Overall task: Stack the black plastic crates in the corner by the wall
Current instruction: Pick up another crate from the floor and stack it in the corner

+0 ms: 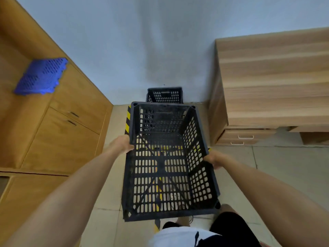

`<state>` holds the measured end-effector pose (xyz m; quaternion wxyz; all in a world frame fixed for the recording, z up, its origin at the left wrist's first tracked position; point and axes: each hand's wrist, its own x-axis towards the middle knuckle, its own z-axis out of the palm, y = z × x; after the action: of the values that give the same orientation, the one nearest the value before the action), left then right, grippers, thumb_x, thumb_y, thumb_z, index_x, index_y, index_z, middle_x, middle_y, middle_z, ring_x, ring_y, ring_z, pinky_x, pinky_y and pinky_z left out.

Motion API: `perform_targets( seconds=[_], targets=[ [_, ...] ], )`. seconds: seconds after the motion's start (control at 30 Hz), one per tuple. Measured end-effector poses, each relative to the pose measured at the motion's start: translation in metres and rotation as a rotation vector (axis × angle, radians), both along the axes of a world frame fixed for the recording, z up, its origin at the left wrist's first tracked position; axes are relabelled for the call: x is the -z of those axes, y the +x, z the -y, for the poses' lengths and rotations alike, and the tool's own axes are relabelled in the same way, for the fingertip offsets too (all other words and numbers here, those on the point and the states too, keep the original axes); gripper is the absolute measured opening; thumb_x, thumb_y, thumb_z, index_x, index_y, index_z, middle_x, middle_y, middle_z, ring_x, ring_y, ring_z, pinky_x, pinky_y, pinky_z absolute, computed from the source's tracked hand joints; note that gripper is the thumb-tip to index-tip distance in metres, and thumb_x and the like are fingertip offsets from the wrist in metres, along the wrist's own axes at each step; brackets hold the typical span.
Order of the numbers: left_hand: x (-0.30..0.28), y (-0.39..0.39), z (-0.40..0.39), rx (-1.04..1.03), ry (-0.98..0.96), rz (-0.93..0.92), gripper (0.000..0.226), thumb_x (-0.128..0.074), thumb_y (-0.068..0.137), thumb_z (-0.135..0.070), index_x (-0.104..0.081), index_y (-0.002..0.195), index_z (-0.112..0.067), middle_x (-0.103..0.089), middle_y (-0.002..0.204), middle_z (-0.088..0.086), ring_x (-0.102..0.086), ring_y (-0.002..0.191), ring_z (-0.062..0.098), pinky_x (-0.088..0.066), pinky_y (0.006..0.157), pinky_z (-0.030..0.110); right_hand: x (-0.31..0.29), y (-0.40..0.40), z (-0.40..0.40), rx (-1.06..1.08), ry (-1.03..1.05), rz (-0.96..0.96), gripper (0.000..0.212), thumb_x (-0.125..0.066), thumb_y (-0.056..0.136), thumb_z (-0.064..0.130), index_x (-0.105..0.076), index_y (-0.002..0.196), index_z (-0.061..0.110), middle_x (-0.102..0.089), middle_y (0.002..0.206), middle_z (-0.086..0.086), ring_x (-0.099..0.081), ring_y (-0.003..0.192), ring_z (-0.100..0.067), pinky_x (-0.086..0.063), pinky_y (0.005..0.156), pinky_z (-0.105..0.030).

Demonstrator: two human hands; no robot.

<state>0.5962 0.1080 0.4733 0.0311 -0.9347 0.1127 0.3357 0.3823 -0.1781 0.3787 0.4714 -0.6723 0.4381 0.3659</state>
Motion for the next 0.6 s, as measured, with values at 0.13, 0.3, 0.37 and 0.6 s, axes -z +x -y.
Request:
perform_targets(
  seconds=[0.13, 0.3, 0.37, 0.6],
  targets=[
    [0.004, 0.05, 0.0, 0.028, 0.023, -0.019, 0.014, -0.061, 0.093, -0.023, -0.053, 0.096, -0.01, -0.064, 0.084, 0.005, -0.066, 0.087, 0.024, -0.056, 0.086, 0.039, 0.008, 0.045, 0.0, 0.053, 0.036, -0.039, 0.03, -0.06, 0.089, 0.017, -0.056, 0.115, 0.003, -0.063, 0.117, -0.018, -0.064, 0.105, -0.036, -0.055, 0.092, -0.049],
    [0.017, 0.102, 0.014, 0.09, 0.094, 0.013, 0.015, -0.058, 0.094, -0.031, -0.052, 0.095, -0.018, -0.062, 0.087, 0.001, -0.064, 0.092, 0.023, -0.055, 0.088, 0.04, 0.067, 0.099, 0.02, 0.075, 0.066, -0.09, 0.033, -0.063, 0.086, 0.02, -0.06, 0.114, 0.002, -0.067, 0.109, -0.017, -0.066, 0.099, -0.035, -0.057, 0.086, -0.05],
    [0.026, 0.126, 0.025, 0.09, 0.123, 0.035, 0.017, -0.059, 0.094, -0.032, -0.052, 0.101, -0.017, -0.063, 0.093, 0.002, -0.064, 0.093, 0.023, -0.055, 0.088, 0.039, 0.077, 0.123, 0.03, -0.002, 0.053, -0.105, 0.038, -0.064, 0.085, 0.024, -0.062, 0.116, 0.001, -0.067, 0.111, -0.016, -0.066, 0.101, -0.035, -0.057, 0.088, -0.048],
    [0.04, 0.23, 0.078, 0.087, 0.156, 0.02, 0.021, -0.059, 0.092, -0.032, -0.055, 0.105, -0.016, -0.064, 0.091, 0.002, -0.064, 0.087, 0.022, -0.056, 0.082, 0.038, 0.069, 0.222, 0.08, -0.014, 0.061, -0.072, 0.033, -0.059, 0.089, 0.023, -0.062, 0.111, -0.002, -0.065, 0.117, -0.019, -0.065, 0.102, -0.037, -0.055, 0.091, -0.046]
  ],
)
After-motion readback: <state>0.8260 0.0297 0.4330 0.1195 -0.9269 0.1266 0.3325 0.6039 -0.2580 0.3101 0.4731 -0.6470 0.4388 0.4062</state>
